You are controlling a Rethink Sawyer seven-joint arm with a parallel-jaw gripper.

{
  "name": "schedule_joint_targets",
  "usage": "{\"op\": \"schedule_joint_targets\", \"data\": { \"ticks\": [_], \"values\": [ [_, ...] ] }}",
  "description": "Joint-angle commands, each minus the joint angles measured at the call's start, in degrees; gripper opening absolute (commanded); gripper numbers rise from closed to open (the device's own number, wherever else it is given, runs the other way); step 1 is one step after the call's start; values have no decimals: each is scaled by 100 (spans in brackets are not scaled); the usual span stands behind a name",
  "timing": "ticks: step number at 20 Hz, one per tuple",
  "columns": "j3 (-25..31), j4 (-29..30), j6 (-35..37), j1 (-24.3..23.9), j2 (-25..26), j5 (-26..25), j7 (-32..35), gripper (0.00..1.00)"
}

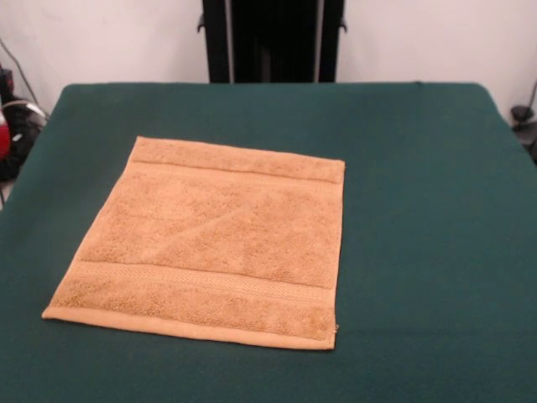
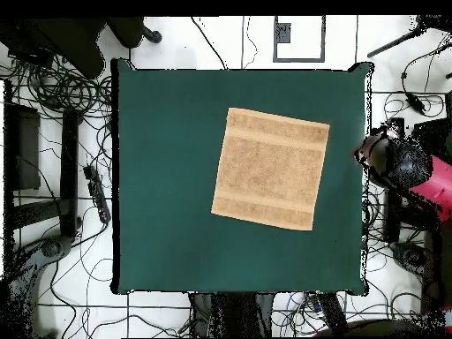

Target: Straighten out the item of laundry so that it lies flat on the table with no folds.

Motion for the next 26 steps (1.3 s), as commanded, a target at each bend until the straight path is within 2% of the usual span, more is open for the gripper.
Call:
{"op": "schedule_joint_targets", "data": {
  "ticks": [1,4,6,9,10,14,20,26],
  "values": [
    [74,-253,-126,523,485,-468,700,0],
    [137,-213,-64,489,343,-359,830,0],
    [99,-226,-150,526,305,-180,1239,0],
    [-80,-230,-684,573,370,359,2407,0],
    [-150,-294,-738,617,420,446,2554,0],
    [-170,-497,-781,744,581,488,2127,0],
    [540,343,-869,425,502,1478,2407,0],
    [-51,226,-1042,870,518,1770,2490,0]
  ]
}}
